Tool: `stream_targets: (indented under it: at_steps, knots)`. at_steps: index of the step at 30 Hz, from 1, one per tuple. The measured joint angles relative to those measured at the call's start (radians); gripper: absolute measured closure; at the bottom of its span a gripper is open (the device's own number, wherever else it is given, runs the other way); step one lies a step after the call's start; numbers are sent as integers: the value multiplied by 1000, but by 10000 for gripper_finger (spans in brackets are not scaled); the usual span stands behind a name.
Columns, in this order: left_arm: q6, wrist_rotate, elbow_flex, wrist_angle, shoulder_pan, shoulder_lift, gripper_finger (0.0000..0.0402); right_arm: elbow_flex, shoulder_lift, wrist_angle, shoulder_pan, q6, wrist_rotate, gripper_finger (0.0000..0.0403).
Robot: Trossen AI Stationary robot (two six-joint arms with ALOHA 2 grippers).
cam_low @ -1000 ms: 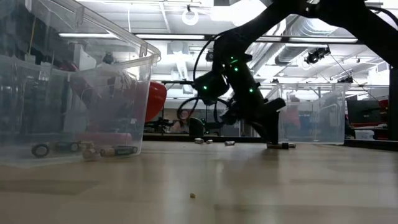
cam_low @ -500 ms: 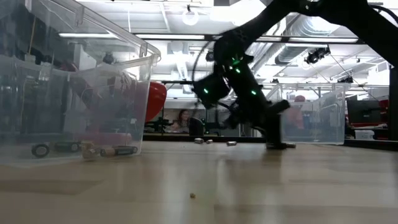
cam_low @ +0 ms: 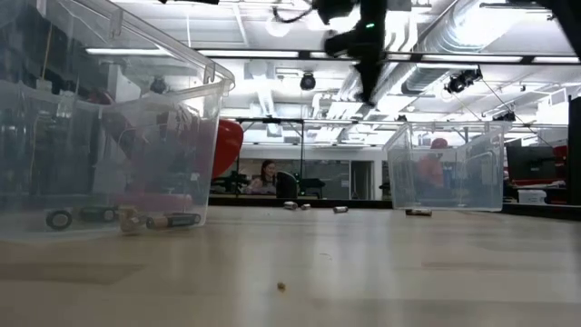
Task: Sort batteries
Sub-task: Put the silver battery into the top transparent bin, then adjust the top transparent bin
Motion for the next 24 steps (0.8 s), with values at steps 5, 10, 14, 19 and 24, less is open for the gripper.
stream_targets:
  at_steps: [5, 10, 14, 19, 24]
  knots:
    - [0, 0, 0, -6, 0, 0, 175, -153, -148, -33, -124, 115, 29, 372]
    - [0, 0, 0, -6, 0, 0, 175, -388, -250, 80, -225, 169, 28, 367]
    - [1, 0, 0, -6, 0, 0, 175, -523, -292, 171, -261, 224, 35, 333]
    - [4, 0, 0, -5, 0, 0, 175, -583, -295, 233, -283, 207, 71, 274]
    - [0, 0, 0, -6, 0, 0, 175, -632, -293, 353, -347, 195, 18, 250]
